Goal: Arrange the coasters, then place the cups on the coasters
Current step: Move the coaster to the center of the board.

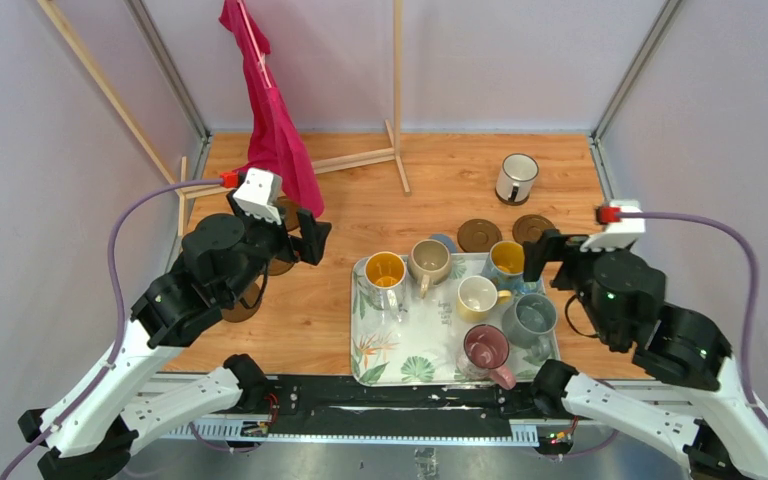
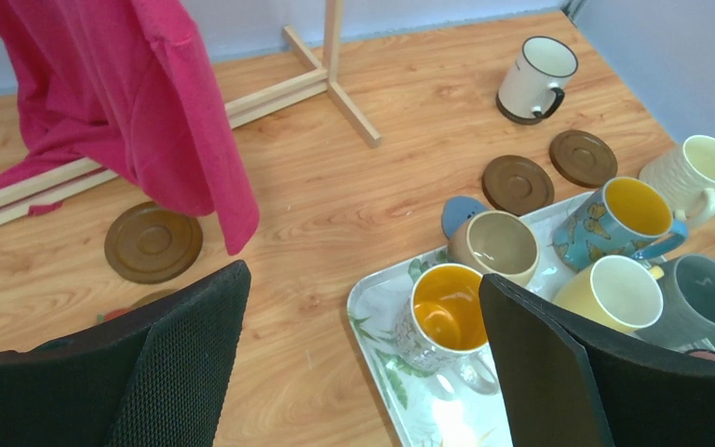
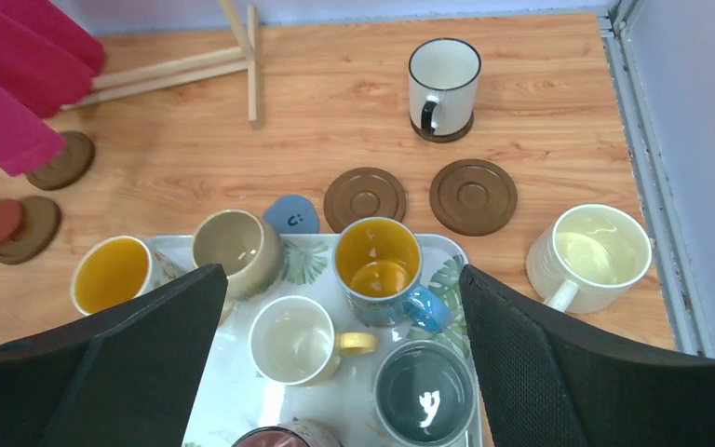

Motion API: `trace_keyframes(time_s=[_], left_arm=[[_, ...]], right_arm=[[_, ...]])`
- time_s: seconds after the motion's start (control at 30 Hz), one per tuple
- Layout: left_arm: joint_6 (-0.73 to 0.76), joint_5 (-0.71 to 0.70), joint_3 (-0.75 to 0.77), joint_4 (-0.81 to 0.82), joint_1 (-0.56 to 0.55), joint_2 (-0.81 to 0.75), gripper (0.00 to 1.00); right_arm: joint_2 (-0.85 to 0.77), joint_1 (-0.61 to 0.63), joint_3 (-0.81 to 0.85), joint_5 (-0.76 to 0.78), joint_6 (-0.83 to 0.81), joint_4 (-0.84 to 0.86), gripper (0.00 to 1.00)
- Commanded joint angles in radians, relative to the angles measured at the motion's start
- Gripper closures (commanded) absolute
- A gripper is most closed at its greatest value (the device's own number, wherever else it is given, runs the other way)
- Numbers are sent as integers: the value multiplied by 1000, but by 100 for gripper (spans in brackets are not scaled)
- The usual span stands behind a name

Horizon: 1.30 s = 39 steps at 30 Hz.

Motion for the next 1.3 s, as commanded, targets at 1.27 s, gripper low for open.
trace_keyframes(time_s=[1.27], left_arm=[[-379, 156, -395, 250, 438, 304, 0]], right_arm=[[172, 14, -43, -92, -91, 12, 0]])
